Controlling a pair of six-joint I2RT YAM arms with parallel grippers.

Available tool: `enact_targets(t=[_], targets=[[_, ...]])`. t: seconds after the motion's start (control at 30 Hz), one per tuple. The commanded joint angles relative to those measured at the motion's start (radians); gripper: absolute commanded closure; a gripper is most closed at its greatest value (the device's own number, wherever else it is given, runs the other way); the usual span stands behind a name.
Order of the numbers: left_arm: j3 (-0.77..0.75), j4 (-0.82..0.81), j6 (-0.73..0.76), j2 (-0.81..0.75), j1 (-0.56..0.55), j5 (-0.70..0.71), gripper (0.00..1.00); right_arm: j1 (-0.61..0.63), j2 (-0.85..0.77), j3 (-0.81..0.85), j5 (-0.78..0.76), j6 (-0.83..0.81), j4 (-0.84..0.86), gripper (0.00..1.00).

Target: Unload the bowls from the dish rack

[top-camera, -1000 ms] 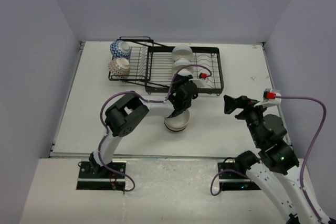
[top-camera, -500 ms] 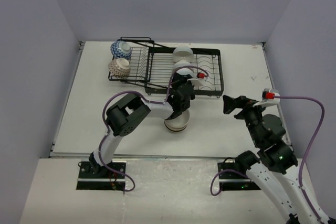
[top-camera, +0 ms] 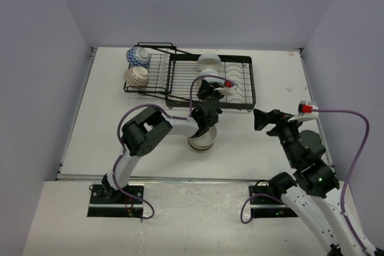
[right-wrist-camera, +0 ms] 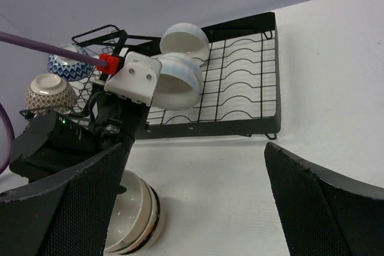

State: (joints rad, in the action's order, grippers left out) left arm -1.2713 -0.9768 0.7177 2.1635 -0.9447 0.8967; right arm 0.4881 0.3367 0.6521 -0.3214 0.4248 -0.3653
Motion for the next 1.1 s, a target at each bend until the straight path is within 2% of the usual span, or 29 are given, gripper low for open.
enact_targets(t=[0.0, 0.1, 0.57, 0.67, 0.83, 0.87, 0.9, 0.97, 1.0, 1.07], targets=[[-0.025, -0.132, -0.053, -0.071, -0.003, 0.036, 1.0, 0.0, 0.016, -0.002, 0.012, -0.015, 0.048, 0.01], [-0.025, -0.108, -0.092, -0.105, -0.006, 0.051, 1.0, -0.002, 0.027, -0.006, 0.01, -0.012, 0.051, 0.01], [-0.138, 0.256, -0.385, -0.208, -0.019, 0.05, 1.0, -0.002, 0.133, -0.009, -0.064, 0.019, 0.051, 0.01], [-0.169, 0.375, -0.46, -0.241, -0.032, 0.054, 1.0, 0.0, 0.186, 0.003, -0.039, 0.006, 0.052, 0.01], [-0.237, 0.702, -0.656, -0.307, -0.046, 0.048, 1.0, -0.002, 0.271, 0.04, 0.059, -0.035, 0.052, 0.01], [-0.256, 0.755, -0.748, -0.317, -0.046, 0.033, 1.0, -0.002, 0.3, 0.05, 0.068, -0.041, 0.052, 0.01], [-0.261, 0.847, -0.785, -0.327, -0.046, 0.024, 1.0, 0.0, 0.314, 0.057, 0.079, -0.052, 0.051, 0.01], [-0.284, 0.93, -0.89, -0.356, -0.046, -0.022, 1.0, -0.002, 0.343, 0.081, 0.085, -0.061, 0.052, 0.01], [-0.295, 1.032, -0.923, -0.364, -0.046, -0.041, 1.0, 0.0, 0.373, 0.09, 0.088, -0.07, 0.052, 0.02], [-0.313, 1.101, -0.998, -0.379, -0.048, -0.1, 1.0, 0.0, 0.403, 0.119, 0.09, -0.093, 0.061, 0.08]])
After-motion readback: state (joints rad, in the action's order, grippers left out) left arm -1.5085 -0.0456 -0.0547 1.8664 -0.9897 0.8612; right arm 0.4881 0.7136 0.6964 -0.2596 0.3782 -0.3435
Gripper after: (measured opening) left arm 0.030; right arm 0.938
